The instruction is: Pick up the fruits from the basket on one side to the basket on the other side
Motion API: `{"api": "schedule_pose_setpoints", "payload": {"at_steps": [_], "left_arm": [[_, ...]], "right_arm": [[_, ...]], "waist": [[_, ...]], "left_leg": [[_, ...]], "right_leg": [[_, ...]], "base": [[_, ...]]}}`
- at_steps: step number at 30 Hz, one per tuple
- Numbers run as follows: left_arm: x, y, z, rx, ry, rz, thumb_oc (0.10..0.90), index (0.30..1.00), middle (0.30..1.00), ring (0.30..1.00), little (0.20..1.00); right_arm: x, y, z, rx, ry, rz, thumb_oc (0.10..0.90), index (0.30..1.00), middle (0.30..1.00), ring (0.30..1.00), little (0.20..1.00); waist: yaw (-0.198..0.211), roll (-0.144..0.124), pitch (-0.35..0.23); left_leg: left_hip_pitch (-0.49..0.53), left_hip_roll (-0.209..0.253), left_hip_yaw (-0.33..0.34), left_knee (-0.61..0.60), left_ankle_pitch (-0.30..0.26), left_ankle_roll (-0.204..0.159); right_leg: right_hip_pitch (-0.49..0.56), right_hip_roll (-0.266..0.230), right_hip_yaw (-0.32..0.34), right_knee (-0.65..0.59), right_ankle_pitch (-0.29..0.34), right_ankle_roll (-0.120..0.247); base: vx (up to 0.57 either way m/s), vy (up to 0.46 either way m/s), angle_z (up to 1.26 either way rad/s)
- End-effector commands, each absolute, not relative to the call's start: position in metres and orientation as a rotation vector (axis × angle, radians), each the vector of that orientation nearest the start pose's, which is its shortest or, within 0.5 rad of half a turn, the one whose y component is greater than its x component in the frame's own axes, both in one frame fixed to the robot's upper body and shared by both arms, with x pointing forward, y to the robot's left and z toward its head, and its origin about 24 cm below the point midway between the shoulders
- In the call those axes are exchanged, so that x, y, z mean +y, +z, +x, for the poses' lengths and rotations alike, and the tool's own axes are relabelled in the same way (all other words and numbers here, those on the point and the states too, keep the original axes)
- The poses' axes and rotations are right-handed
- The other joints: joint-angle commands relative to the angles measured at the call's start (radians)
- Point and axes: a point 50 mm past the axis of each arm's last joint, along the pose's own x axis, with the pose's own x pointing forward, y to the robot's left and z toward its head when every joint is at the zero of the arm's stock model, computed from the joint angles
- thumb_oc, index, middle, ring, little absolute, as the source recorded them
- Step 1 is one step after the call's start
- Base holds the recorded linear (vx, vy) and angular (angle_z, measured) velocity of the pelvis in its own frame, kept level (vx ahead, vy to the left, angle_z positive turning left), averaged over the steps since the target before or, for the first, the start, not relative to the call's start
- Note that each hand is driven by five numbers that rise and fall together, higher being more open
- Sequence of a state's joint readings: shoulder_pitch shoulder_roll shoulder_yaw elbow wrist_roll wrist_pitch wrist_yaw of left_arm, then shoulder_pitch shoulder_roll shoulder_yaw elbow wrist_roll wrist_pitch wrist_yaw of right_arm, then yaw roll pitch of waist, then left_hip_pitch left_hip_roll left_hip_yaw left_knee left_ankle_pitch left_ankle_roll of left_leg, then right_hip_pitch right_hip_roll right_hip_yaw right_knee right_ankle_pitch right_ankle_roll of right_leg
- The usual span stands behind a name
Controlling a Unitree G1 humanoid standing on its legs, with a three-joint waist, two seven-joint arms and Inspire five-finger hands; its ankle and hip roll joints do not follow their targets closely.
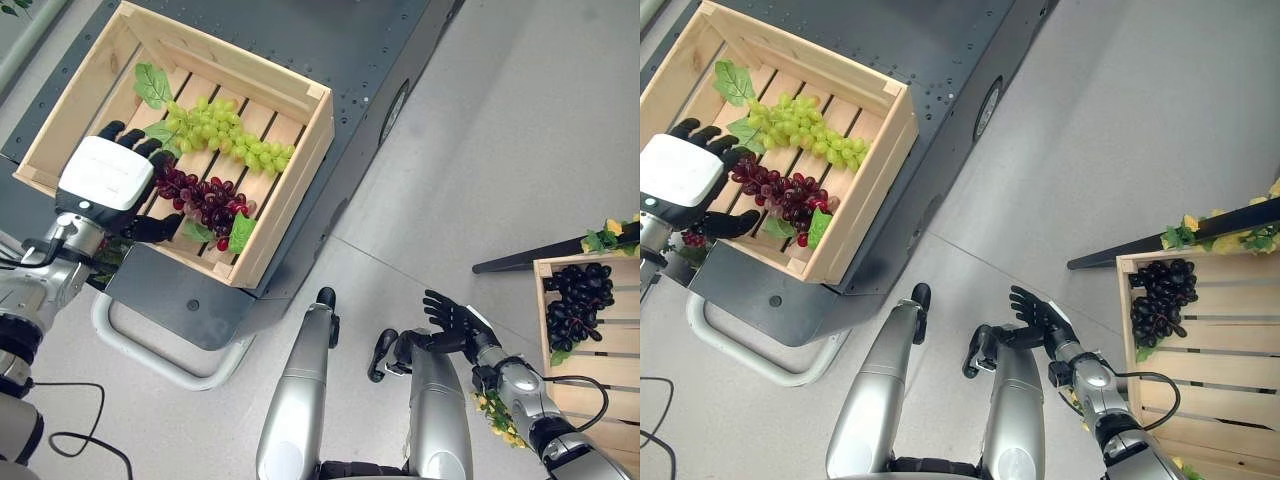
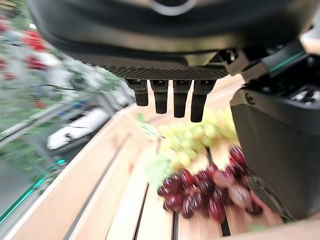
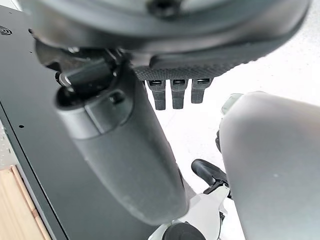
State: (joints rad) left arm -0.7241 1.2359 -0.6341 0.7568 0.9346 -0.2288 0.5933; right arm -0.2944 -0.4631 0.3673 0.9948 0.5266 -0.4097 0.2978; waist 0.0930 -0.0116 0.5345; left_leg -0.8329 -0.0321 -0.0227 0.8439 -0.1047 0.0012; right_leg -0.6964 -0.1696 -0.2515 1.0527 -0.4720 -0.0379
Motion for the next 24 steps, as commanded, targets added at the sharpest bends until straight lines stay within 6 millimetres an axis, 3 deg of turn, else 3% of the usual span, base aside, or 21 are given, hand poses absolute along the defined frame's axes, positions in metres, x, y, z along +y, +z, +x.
{"api": "schedule_pose_setpoints", "payload": {"at_steps": [1, 6, 13, 19, 24], "left_arm": [[0.377, 0.260, 0.301, -0.283, 0.299, 2.376, 0.800, 0.900, 0.900, 0.900, 0.900], [0.365, 0.265, 0.304, -0.301, 0.173, 2.405, 0.800, 0.900, 0.900, 0.900, 0.900], [0.366, 0.258, 0.306, -0.255, 0.092, 2.418, 0.800, 0.900, 0.900, 0.900, 0.900], [0.368, 0.259, 0.309, -0.225, 0.132, 2.432, 0.800, 0.900, 0.900, 0.900, 0.900], [0.359, 0.271, 0.317, -0.282, 0.206, 2.437, 0.800, 0.900, 0.900, 0.900, 0.900]], "right_arm": [[-0.259, -0.032, 0.257, 0.290, 0.227, -0.101, 0.800, 0.900, 0.900, 0.900, 0.900], [-0.259, -0.032, 0.256, 0.275, 0.225, -0.075, 0.800, 0.900, 0.900, 0.900, 0.900], [-0.257, -0.032, 0.256, 0.269, 0.226, -0.060, 0.800, 0.900, 0.900, 0.900, 0.900], [-0.257, -0.032, 0.257, 0.268, 0.222, -0.052, 0.800, 0.900, 0.900, 0.900, 0.900], [-0.254, -0.033, 0.255, 0.257, 0.218, -0.035, 0.800, 0.900, 0.900, 0.900, 0.900]], "waist": [[-0.001, 0.005, -0.015], [0.001, 0.003, -0.015], [-0.005, 0.000, -0.015], [-0.012, -0.013, -0.015], [-0.017, -0.032, -0.015]], "left_leg": [[0.124, -0.034, 0.087, 0.057, -0.211, 0.088], [0.117, -0.031, 0.088, 0.061, -0.217, 0.088], [0.091, -0.025, 0.089, 0.059, -0.209, 0.086], [0.071, -0.016, 0.087, 0.047, -0.201, 0.085], [0.040, -0.011, 0.081, 0.044, -0.193, 0.084]], "right_leg": [[0.054, 0.036, 0.014, -0.106, 0.128, -0.005], [0.050, 0.030, 0.006, -0.110, 0.133, 0.005], [0.023, 0.028, 0.004, -0.114, 0.147, 0.015], [0.003, 0.034, 0.000, -0.124, 0.158, 0.019], [-0.029, 0.039, -0.006, -0.119, 0.166, 0.021]], "base": [[0.05, -0.023, 0.00], [0.03, -0.029, -0.01], [0.00, -0.003, 0.00], [0.00, 0.000, 0.00], [0.00, 0.000, 0.00]]}}
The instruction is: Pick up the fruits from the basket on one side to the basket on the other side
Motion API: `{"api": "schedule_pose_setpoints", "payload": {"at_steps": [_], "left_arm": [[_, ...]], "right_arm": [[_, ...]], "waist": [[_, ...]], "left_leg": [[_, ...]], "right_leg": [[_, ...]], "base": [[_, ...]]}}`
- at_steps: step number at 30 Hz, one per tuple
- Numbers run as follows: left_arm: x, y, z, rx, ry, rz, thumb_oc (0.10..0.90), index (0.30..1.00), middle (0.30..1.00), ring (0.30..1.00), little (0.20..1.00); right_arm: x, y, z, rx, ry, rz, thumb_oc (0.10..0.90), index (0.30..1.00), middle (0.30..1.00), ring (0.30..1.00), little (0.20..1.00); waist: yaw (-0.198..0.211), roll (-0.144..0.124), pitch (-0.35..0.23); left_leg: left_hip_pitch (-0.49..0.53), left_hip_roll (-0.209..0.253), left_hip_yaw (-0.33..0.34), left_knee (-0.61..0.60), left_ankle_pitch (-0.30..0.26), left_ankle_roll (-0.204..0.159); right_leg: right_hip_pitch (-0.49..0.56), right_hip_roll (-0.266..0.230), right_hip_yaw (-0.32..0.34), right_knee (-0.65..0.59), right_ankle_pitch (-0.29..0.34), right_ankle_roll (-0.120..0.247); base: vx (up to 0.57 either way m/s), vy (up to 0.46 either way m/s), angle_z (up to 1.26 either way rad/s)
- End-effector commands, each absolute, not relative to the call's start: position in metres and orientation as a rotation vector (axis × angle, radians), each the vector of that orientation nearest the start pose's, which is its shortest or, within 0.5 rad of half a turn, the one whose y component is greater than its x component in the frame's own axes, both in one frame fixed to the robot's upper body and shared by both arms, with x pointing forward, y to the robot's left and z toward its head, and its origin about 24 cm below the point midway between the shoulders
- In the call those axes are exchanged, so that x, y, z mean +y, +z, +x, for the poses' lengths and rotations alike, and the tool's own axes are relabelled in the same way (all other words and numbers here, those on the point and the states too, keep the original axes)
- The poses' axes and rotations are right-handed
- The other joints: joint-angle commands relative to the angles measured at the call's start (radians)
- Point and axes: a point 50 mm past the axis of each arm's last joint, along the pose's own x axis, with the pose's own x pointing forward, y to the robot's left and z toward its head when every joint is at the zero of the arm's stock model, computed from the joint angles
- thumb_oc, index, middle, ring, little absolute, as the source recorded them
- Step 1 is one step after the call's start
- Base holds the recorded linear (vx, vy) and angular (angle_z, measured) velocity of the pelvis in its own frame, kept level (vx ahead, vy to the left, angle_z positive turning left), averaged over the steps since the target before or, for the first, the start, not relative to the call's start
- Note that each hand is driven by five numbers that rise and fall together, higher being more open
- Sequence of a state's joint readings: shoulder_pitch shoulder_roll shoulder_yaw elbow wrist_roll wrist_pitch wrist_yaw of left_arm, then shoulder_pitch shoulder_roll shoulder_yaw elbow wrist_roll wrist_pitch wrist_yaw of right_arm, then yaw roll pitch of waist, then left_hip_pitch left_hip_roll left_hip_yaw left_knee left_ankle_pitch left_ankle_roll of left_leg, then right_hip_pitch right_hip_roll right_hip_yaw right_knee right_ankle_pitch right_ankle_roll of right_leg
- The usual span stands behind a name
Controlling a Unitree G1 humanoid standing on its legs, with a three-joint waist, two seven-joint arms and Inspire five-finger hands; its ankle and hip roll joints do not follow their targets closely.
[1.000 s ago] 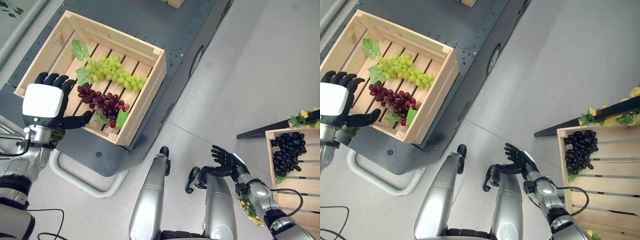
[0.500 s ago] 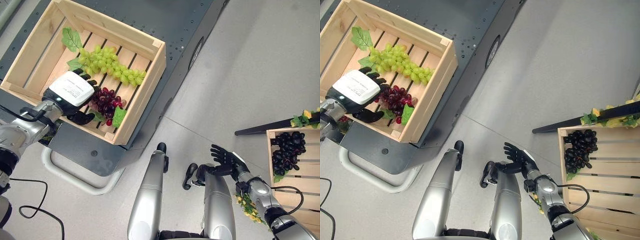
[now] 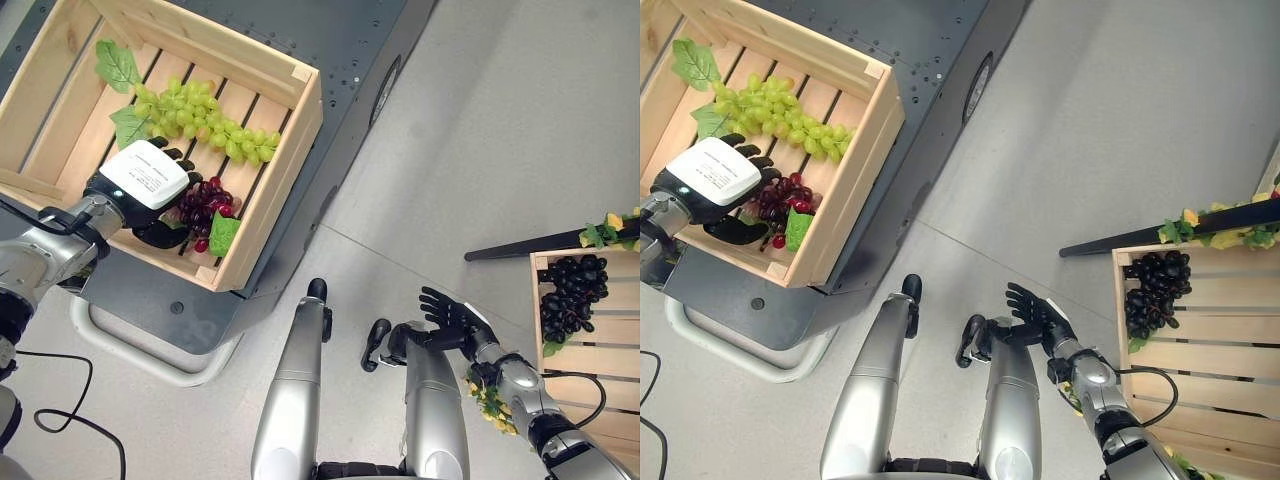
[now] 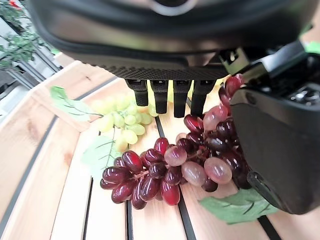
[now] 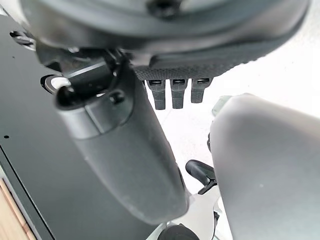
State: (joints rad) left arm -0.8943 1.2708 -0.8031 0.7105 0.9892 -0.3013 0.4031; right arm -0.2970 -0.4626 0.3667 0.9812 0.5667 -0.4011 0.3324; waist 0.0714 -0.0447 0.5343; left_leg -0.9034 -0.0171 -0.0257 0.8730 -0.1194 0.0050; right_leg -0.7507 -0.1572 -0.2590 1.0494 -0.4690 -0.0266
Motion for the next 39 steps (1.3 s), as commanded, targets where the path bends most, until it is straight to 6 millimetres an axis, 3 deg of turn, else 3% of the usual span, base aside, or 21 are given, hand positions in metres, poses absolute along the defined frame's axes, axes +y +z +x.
{"api": "schedule_pose_setpoints", "payload": {"at_steps": [1, 8, 15, 20, 32, 39], "left_arm": [[0.359, 0.272, 0.317, -0.286, 0.210, 2.436, 0.800, 0.900, 0.900, 0.900, 0.900], [0.353, 0.277, 0.325, -0.336, 0.278, 2.399, 0.800, 0.900, 0.900, 0.900, 0.900], [0.339, 0.266, 0.333, -0.394, 0.132, 2.381, 0.800, 0.900, 0.900, 0.900, 0.900], [0.317, 0.259, 0.337, -0.525, -0.054, 2.323, 0.800, 0.900, 0.900, 0.900, 0.900], [0.296, 0.259, 0.341, -0.659, -0.175, 2.260, 0.800, 0.900, 0.900, 0.900, 0.900], [0.275, 0.256, 0.344, -0.700, -0.340, 2.252, 0.800, 0.900, 0.900, 0.900, 0.900]], "right_arm": [[-0.254, -0.033, 0.255, 0.254, 0.217, -0.032, 0.800, 0.900, 0.900, 0.900, 0.900], [-0.246, -0.030, 0.258, 0.210, 0.239, 0.008, 0.800, 0.900, 0.900, 0.900, 0.900], [-0.237, -0.028, 0.260, 0.187, 0.258, 0.028, 0.800, 0.900, 0.900, 0.900, 0.900], [-0.236, -0.028, 0.261, 0.185, 0.252, 0.019, 0.800, 0.900, 0.900, 0.900, 0.900], [-0.238, -0.025, 0.264, 0.177, 0.249, 0.010, 0.800, 0.900, 0.900, 0.900, 0.900], [-0.235, -0.023, 0.266, 0.169, 0.248, 0.015, 0.800, 0.900, 0.900, 0.900, 0.900]], "waist": [[0.004, -0.001, -0.014], [0.000, -0.031, -0.014], [-0.008, -0.047, -0.014], [-0.015, -0.043, -0.014], [-0.029, -0.036, -0.014], [-0.036, -0.041, -0.014]], "left_leg": [[0.108, -0.025, 0.083, 0.014, -0.178, 0.080], [0.078, -0.014, 0.073, 0.006, -0.172, 0.078], [0.061, -0.011, 0.067, -0.005, -0.168, 0.077], [0.060, -0.012, 0.069, -0.018, -0.167, 0.077], [0.052, -0.009, 0.079, -0.023, -0.167, 0.074], [0.047, -0.006, 0.077, -0.026, -0.168, 0.075]], "right_leg": [[0.023, 0.027, 0.001, -0.116, 0.164, 0.010], [-0.005, 0.036, -0.009, -0.120, 0.174, 0.015], [-0.023, 0.043, -0.010, -0.131, 0.186, 0.020], [-0.030, 0.043, -0.004, -0.139, 0.189, 0.022], [-0.048, 0.043, 0.007, -0.143, 0.194, 0.024], [-0.058, 0.043, 0.006, -0.139, 0.194, 0.026]], "base": [[0.00, 0.000, 0.00], [0.00, 0.000, 0.00], [0.00, 0.000, 0.00], [0.00, 0.009, 0.03], [0.00, 0.003, 0.01], [0.00, 0.000, 0.00]]}}
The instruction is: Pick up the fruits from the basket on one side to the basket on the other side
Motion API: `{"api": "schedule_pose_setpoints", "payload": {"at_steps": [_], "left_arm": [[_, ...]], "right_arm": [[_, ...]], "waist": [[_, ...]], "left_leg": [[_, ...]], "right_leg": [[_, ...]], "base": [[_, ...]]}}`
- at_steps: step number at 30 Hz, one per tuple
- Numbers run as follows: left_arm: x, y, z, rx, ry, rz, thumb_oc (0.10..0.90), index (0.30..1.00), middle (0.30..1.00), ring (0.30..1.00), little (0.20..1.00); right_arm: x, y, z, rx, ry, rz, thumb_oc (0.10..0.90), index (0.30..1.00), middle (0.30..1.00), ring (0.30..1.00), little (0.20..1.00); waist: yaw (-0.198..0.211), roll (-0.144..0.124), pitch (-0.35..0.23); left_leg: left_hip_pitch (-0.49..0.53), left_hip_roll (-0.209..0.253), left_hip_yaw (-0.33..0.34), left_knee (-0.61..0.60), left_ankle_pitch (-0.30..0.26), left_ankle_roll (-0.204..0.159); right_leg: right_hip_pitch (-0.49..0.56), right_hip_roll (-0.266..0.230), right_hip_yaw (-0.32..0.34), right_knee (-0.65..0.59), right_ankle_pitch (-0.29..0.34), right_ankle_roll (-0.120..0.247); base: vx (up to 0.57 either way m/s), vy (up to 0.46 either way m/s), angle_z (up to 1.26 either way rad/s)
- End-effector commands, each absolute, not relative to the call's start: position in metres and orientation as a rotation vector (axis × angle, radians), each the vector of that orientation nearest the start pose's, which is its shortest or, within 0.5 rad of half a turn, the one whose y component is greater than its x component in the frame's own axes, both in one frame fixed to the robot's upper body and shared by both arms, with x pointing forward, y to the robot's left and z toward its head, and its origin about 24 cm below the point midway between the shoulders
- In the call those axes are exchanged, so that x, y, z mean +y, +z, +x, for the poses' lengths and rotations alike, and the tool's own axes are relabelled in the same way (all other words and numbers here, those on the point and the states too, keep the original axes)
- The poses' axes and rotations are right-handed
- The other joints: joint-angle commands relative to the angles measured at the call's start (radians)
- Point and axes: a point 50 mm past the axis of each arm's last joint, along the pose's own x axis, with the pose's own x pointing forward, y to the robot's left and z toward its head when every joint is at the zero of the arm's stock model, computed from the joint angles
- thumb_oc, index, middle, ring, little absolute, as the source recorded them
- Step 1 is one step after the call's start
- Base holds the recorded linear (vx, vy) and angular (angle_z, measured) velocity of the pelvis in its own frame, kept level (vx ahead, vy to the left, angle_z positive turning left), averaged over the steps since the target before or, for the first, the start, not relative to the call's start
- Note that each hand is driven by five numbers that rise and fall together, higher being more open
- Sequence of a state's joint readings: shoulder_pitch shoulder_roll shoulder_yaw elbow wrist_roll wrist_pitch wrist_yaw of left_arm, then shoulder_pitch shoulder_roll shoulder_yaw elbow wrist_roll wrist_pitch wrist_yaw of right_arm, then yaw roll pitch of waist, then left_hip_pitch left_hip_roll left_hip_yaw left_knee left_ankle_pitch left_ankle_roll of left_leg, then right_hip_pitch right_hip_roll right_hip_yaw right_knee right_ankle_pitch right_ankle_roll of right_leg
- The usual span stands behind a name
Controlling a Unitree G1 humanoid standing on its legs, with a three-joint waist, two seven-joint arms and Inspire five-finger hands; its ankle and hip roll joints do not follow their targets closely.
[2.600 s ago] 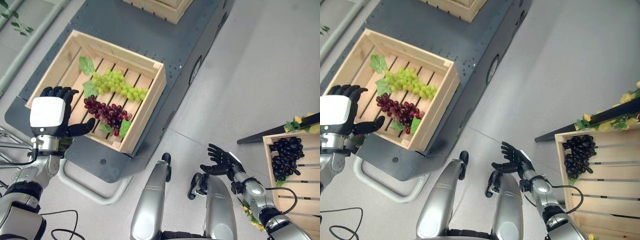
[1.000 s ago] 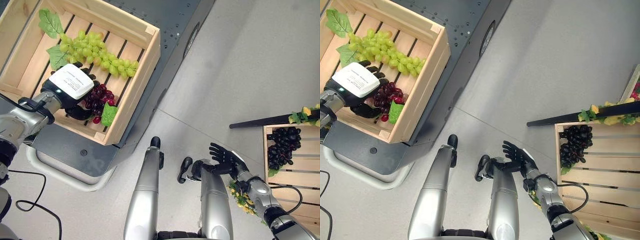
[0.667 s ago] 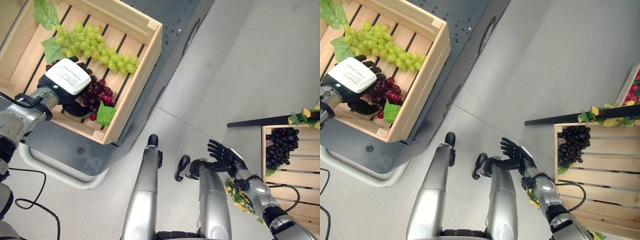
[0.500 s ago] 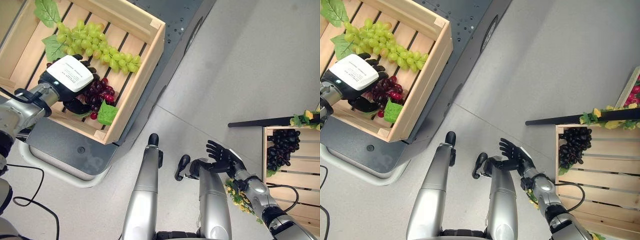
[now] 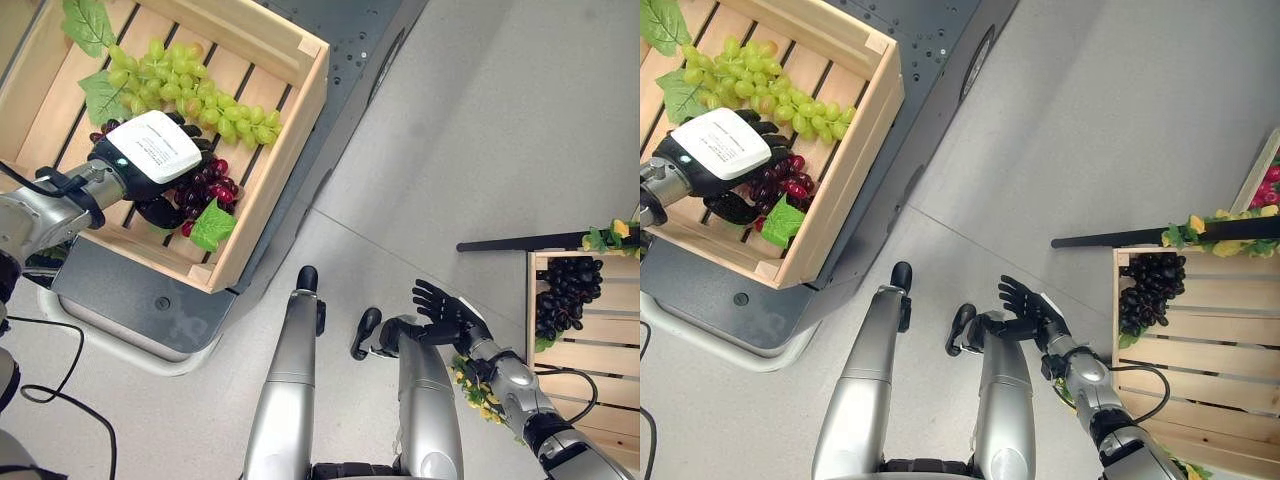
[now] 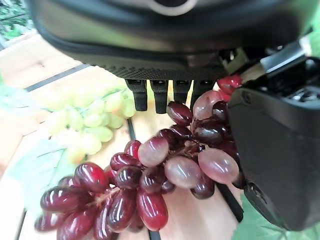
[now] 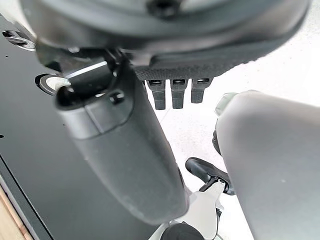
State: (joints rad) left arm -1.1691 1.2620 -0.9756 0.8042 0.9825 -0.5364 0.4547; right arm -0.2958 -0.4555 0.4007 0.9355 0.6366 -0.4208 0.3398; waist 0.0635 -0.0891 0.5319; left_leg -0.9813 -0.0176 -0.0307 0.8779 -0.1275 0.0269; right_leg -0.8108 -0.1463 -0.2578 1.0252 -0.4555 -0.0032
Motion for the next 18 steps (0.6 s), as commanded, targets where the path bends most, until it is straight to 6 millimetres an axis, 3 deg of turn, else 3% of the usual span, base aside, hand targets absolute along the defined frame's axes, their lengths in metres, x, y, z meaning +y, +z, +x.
{"api": "schedule_pose_setpoints", "payload": {"at_steps": [1, 2, 3, 10, 11, 18], "left_arm": [[0.275, 0.255, 0.344, -0.696, -0.349, 2.254, 0.623, 0.634, 0.634, 0.634, 0.634], [0.272, 0.255, 0.345, -0.690, -0.366, 2.256, 0.419, 0.328, 0.328, 0.328, 0.328], [0.272, 0.255, 0.345, -0.687, -0.370, 2.255, 0.400, 0.300, 0.300, 0.300, 0.300], [0.273, 0.256, 0.354, -0.529, -0.357, 2.305, 0.400, 0.300, 0.300, 0.300, 0.300], [0.284, 0.254, 0.357, -0.372, -0.317, 2.343, 0.400, 0.300, 0.300, 0.300, 0.300], [0.311, 0.252, 0.359, -0.134, -0.166, 2.366, 0.400, 0.300, 0.300, 0.300, 0.300]], "right_arm": [[-0.235, -0.023, 0.267, 0.169, 0.248, 0.016, 0.800, 0.900, 0.900, 0.900, 0.900], [-0.235, -0.023, 0.267, 0.168, 0.249, 0.016, 0.800, 0.900, 0.900, 0.900, 0.900], [-0.235, -0.023, 0.267, 0.167, 0.249, 0.016, 0.800, 0.900, 0.900, 0.900, 0.900], [-0.236, -0.021, 0.269, 0.157, 0.232, 0.028, 0.800, 0.900, 0.900, 0.900, 0.900], [-0.237, -0.020, 0.269, 0.154, 0.226, 0.035, 0.800, 0.900, 0.900, 0.900, 0.900], [-0.236, -0.018, 0.270, 0.145, 0.229, 0.041, 0.800, 0.900, 0.900, 0.900, 0.900]], "waist": [[-0.028, 0.003, -0.012], [-0.030, 0.001, -0.012], [-0.031, 0.001, -0.012], [-0.038, -0.002, -0.012], [-0.040, -0.001, -0.012], [-0.042, 0.007, -0.012]], "left_leg": [[0.125, -0.005, 0.082, -0.031, -0.160, 0.053], [0.125, -0.003, 0.081, -0.031, -0.161, 0.053], [0.125, -0.003, 0.082, -0.031, -0.161, 0.053], [0.128, 0.000, 0.085, -0.033, -0.161, 0.052], [0.130, 0.000, 0.085, -0.033, -0.161, 0.051], [0.140, 0.000, 0.091, -0.044, -0.157, 0.048]], "right_leg": [[0.003, 0.033, 0.004, -0.115, 0.181, 0.003], [0.002, 0.033, 0.005, -0.116, 0.181, 0.003], [0.002, 0.033, 0.005, -0.116, 0.181, 0.003], [0.002, 0.033, 0.006, -0.118, 0.182, 0.004], [0.006, 0.032, 0.006, -0.123, 0.184, 0.005], [0.012, 0.029, 0.007, -0.134, 0.188, 0.005]], "base": [[0.00, 0.000, 0.00], [0.00, 0.000, 0.00], [0.00, 0.000, 0.00], [0.00, 0.000, 0.00], [-0.02, 0.002, -0.03], [-0.02, 0.004, -0.06]]}}
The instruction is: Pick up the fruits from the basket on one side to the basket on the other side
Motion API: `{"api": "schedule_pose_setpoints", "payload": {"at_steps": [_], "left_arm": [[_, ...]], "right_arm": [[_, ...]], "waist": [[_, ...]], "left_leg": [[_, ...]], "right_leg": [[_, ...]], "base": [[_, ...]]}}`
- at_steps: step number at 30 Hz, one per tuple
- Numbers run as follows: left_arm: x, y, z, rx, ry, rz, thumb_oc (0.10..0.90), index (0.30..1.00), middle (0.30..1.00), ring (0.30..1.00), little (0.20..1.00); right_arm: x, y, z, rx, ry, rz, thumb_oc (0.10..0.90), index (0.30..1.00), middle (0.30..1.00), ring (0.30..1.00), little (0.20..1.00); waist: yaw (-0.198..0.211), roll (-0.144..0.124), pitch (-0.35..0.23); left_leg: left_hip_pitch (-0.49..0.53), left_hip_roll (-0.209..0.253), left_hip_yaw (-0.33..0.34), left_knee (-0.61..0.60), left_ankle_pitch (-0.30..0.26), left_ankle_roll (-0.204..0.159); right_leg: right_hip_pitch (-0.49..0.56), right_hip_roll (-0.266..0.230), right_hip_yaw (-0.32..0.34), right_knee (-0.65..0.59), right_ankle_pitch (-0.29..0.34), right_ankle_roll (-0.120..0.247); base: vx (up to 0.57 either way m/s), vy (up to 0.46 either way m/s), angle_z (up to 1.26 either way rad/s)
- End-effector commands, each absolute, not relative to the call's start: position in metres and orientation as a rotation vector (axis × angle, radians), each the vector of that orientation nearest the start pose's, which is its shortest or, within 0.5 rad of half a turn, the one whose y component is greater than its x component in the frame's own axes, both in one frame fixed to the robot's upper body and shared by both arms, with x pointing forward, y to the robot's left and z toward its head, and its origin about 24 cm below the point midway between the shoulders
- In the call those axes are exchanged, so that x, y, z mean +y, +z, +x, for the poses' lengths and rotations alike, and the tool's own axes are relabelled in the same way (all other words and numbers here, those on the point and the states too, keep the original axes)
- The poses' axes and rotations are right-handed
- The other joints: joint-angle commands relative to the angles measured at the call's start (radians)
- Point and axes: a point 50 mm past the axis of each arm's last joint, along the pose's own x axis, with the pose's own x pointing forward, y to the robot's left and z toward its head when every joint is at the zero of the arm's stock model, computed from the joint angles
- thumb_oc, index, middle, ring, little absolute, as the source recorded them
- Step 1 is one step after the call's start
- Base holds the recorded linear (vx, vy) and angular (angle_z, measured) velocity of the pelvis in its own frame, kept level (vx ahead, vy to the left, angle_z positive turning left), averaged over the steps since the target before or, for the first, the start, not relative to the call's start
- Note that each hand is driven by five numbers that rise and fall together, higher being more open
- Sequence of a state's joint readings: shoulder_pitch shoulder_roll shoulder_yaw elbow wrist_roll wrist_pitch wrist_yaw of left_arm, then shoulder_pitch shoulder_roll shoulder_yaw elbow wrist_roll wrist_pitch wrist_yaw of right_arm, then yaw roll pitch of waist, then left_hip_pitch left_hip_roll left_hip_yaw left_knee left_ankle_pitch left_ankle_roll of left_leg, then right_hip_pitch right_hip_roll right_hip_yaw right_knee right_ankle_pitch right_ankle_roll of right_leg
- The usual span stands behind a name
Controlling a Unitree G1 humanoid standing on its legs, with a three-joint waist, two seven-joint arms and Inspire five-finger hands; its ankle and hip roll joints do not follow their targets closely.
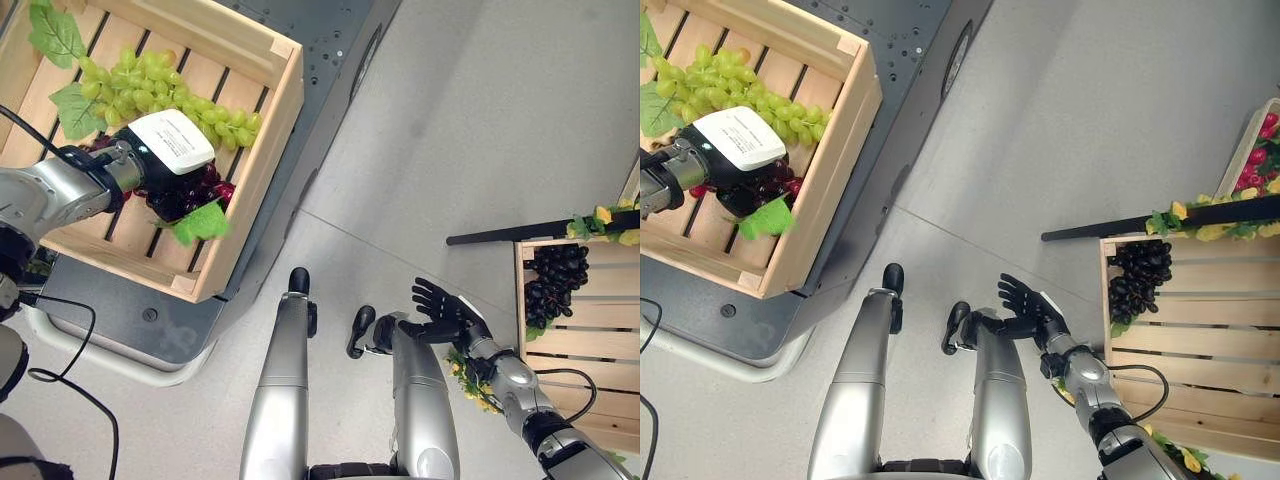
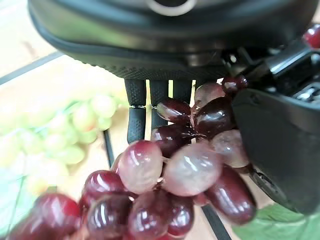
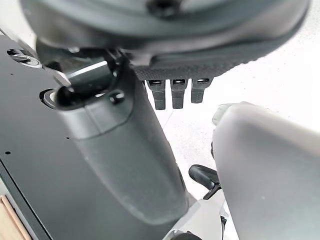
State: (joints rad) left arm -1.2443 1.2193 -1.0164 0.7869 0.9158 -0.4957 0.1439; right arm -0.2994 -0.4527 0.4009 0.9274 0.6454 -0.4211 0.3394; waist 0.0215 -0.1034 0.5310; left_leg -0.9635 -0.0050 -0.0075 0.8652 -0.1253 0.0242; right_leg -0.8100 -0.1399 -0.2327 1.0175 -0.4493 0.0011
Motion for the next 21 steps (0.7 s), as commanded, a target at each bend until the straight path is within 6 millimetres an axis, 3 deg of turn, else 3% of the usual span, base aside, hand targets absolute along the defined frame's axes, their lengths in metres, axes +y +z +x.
{"api": "schedule_pose_setpoints", "payload": {"at_steps": [1, 7, 11, 12, 14, 15, 16, 21], "left_arm": [[0.311, 0.252, 0.359, -0.136, -0.160, 2.367, 0.400, 0.300, 0.300, 0.300, 0.300], [0.315, 0.254, 0.357, -0.210, -0.042, 2.290, 0.400, 0.300, 0.300, 0.300, 0.300], [0.326, 0.259, 0.351, -0.252, 0.127, 2.102, 0.400, 0.300, 0.300, 0.300, 0.300], [0.336, 0.262, 0.346, -0.271, 0.240, 1.925, 0.400, 0.300, 0.300, 0.300, 0.300], [0.343, 0.263, 0.342, -0.304, 0.339, 1.730, 0.400, 0.300, 0.300, 0.300, 0.300], [0.355, 0.257, 0.335, -0.327, 0.431, 1.504, 0.400, 0.300, 0.300, 0.300, 0.300], [0.357, 0.256, 0.333, -0.334, 0.446, 1.464, 0.400, 0.300, 0.300, 0.300, 0.300], [0.380, 0.221, 0.311, -0.365, 0.547, 0.961, 0.400, 0.300, 0.300, 0.300, 0.300]], "right_arm": [[-0.236, -0.018, 0.270, 0.144, 0.228, 0.042, 0.800, 0.900, 0.900, 0.900, 0.900], [-0.233, -0.022, 0.268, 0.154, 0.232, 0.048, 0.800, 0.900, 0.900, 0.900, 0.900], [-0.230, -0.022, 0.268, 0.149, 0.233, 0.061, 0.800, 0.900, 0.900, 0.900, 0.900], [-0.227, -0.023, 0.266, 0.151, 0.236, 0.067, 0.800, 0.900, 0.900, 0.900, 0.900], [-0.225, -0.025, 0.265, 0.151, 0.235, 0.074, 0.800, 0.900, 0.900, 0.900, 0.900], [-0.220, -0.027, 0.263, 0.152, 0.231, 0.087, 0.800, 0.900, 0.900, 0.900, 0.900], [-0.220, -0.027, 0.263, 0.151, 0.232, 0.088, 0.800, 0.900, 0.900, 0.900, 0.900], [-0.202, -0.033, 0.257, 0.166, 0.239, 0.108, 0.800, 0.900, 0.900, 0.900, 0.900]], "waist": [[0.001, 0.022, -0.011], [0.009, 0.032, -0.011], [0.015, 0.041, -0.011], [0.021, 0.043, -0.011], [0.025, 0.046, -0.011], [0.032, 0.046, -0.011], [0.032, 0.047, -0.011], [0.039, 0.056, -0.011]], "left_leg": [[0.123, -0.013, 0.068, -0.032, -0.160, 0.051], [0.177, -0.015, 0.070, -0.056, -0.163, 0.053], [0.231, -0.021, 0.070, -0.080, -0.161, 0.053], [0.267, -0.023, 0.070, -0.094, -0.163, 0.053], [0.295, -0.027, 0.069, -0.106, -0.162, 0.055], [0.336, -0.031, 0.067, -0.123, -0.161, 0.055], [0.342, -0.032, 0.067, -0.126, -0.161, 0.055], [0.509, -0.039, 0.069, -0.199, -0.161, 0.055]], "right_leg": [[0.012, 0.022, -0.019, -0.126, 0.182, 0.001], [0.060, 0.018, -0.014, -0.147, 0.180, 0.003], [0.109, 0.018, -0.006, -0.174, 0.183, 0.005], [0.146, 0.020, -0.001, -0.193, 0.184, 0.006], [0.171, 0.021, 0.002, -0.206, 0.184, 0.007], [0.212, 0.024, 0.007, -0.226, 0.183, 0.007], [0.217, 0.024, 0.008, -0.229, 0.183, 0.007], [0.365, 0.029, 0.033, -0.295, 0.175, 0.005]], "base": [[-0.02, -0.014, -0.08], [0.00, -0.007, -0.02], [0.00, -0.027, 0.00], [0.00, -0.034, 0.00], [0.00, -0.059, -0.03], [0.01, -0.068, -0.02], [0.01, -0.062, 0.03], [0.03, -0.059, -0.02]]}}
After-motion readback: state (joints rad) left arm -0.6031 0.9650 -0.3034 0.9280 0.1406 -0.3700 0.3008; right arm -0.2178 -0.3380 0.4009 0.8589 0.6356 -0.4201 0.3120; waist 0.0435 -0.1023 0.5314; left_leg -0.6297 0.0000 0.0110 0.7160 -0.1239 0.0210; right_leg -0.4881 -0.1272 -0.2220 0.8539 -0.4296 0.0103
